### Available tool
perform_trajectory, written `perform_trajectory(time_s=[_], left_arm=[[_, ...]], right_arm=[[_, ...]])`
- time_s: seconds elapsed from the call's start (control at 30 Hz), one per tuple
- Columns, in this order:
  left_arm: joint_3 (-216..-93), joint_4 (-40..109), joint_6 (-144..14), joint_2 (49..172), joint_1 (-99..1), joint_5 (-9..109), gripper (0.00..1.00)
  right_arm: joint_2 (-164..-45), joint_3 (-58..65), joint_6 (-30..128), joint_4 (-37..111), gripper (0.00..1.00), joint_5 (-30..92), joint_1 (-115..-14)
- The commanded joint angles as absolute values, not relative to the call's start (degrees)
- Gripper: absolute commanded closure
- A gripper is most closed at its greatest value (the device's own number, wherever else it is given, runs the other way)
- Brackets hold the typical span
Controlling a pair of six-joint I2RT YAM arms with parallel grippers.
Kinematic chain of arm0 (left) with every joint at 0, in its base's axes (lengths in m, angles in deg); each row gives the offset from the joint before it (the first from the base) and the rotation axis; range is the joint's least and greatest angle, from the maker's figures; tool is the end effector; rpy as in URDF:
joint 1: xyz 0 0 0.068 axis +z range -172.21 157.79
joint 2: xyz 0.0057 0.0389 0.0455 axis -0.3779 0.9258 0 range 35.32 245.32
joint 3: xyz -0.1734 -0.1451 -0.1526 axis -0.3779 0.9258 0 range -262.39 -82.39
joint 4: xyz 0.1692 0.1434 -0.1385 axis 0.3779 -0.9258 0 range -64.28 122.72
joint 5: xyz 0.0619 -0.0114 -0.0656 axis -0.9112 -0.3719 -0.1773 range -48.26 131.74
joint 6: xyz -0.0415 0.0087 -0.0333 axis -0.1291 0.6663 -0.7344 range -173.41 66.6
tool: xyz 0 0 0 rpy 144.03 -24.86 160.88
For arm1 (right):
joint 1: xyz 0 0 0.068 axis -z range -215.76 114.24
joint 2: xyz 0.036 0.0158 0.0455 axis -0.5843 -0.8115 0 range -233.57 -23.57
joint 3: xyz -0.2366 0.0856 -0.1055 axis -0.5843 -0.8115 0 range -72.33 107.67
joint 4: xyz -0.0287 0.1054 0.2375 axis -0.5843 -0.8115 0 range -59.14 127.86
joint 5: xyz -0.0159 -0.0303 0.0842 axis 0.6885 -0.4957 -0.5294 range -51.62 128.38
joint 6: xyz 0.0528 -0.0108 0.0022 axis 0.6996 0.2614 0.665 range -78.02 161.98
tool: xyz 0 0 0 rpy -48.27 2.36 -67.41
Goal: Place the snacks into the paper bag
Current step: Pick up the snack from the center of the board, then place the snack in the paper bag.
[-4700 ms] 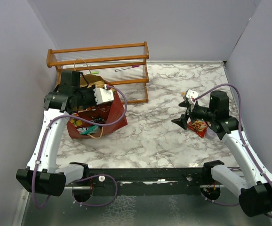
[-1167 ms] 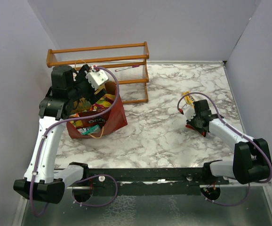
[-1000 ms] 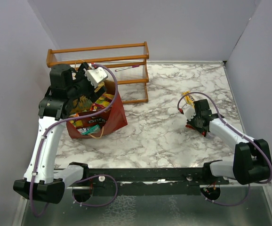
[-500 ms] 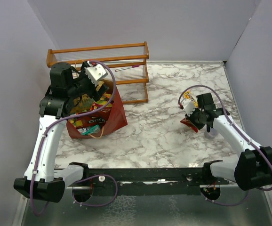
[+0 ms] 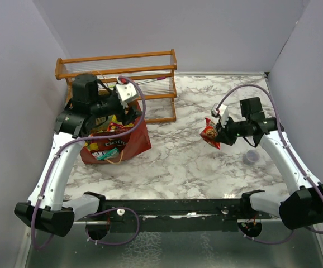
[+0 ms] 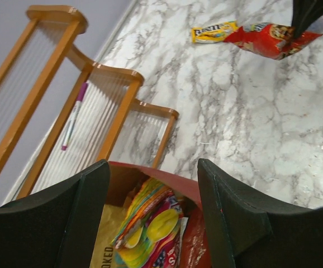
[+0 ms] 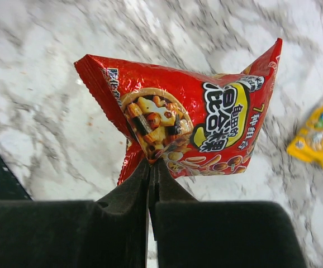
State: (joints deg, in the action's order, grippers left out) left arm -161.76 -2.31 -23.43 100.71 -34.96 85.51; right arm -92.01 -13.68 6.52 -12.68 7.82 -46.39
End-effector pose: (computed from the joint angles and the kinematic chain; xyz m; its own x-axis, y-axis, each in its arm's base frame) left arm 0.2153 -0.0740 0.4352 0.0909 0.3495 -0.9325 0.8586 0.4470 0.2512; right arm 0.2192 0.0595 0.2856 -0.4599 -0.5947 -0.6594 -0.8264 0.5584 0.0727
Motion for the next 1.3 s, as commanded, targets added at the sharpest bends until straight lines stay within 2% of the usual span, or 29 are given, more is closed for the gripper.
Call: perform_trajectory(time_s=[0.0, 0.13, 0.47, 0.93, 1.13, 1.27], left_arm=[[-165.3, -4.6, -21.1, 102.7, -42.1, 85.2, 0.34], [-167.2, -4.5, -23.0, 105.4, -48.8, 82.6, 0.34], [-169.5, 8.3, -48.9, 113.6, -58.6, 79.5, 0.34], [-169.9, 22.2, -67.8, 123.3, -62.8, 77.0, 0.34], [-170.7, 22.4, -69.3, 125.9, -64.1, 77.4, 0.40], [-170.4, 22.4, -69.5, 127.1, -64.6, 77.7, 0.47]], right_arm=[[-91.5, -8.5, 5.1, -16.4, 0.99, -8.2, -46.2], [-90.1, -7.1, 6.2, -14.2, 0.99, -12.8, -46.3], [-86.9, -8.9, 15.4, 0.5, 0.99, -10.0, -46.7], [-87.2, -9.1, 19.3, 4.3, 0.99, -8.4, -48.1], [-86.4, -10.1, 19.6, 5.2, 0.99, -7.5, -48.5], [-85.8, -10.9, 19.8, 6.0, 0.99, -7.2, -48.6]])
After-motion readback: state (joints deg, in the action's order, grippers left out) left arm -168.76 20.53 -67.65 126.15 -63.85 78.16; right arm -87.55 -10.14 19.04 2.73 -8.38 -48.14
